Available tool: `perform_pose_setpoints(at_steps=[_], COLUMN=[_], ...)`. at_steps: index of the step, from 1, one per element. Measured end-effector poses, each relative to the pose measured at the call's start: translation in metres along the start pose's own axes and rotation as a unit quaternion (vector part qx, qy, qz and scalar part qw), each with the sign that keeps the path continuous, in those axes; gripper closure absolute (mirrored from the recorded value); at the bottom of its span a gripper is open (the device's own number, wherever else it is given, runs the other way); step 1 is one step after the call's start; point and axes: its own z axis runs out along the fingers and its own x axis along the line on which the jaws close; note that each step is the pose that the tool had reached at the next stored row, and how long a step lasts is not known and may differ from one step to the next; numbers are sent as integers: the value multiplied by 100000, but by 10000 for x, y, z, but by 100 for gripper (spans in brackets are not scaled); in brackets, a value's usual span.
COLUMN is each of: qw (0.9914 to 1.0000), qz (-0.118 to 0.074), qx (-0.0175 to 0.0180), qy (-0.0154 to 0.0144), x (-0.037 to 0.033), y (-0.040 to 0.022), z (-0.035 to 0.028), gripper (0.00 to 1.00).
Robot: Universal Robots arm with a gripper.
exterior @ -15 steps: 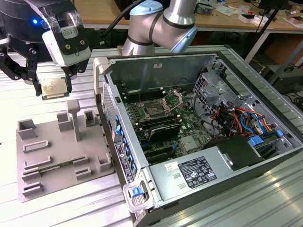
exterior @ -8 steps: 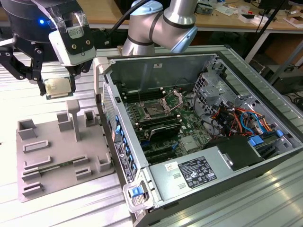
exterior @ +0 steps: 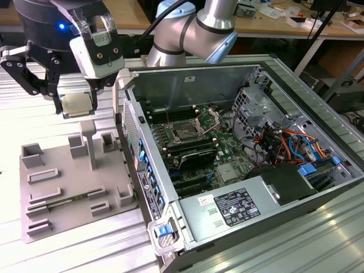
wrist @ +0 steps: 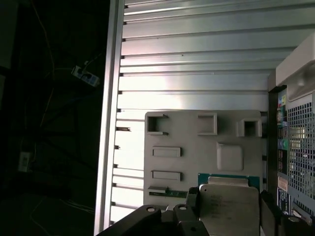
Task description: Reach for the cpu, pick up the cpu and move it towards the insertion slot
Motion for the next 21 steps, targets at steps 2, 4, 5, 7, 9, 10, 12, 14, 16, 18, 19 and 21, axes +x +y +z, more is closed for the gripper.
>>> perform_pose_setpoints(at_steps=[2, 4, 5, 7, 9, 10, 12, 14, 16, 18, 19, 21], qw=[100000, 100000, 100000, 100000, 100000, 100000, 100000, 100000, 100000, 100000, 100000, 100000], qz=[0, 3, 0, -1, 2, 1, 0, 1, 0, -1, 2, 0], qx=[-2, -2, -4, -2, -2, -3, -2, -5, 0, -2, -4, -2], qy=[-4, -4, -2, -2, 0, -2, -2, 1, 0, -3, -3, -1], x=[-19, -34, -44, -60, -79, -87, -105, -125, -147, -165, -171, -194], y=[-1, -2, -2, -3, -4, -4, -5, -6, -8, -9, -9, -10], z=[0, 0, 0, 0, 0, 0, 0, 0, 0, 0, 0, 0], gripper=[45, 45, 45, 45, 45, 45, 45, 45, 45, 45, 45, 45])
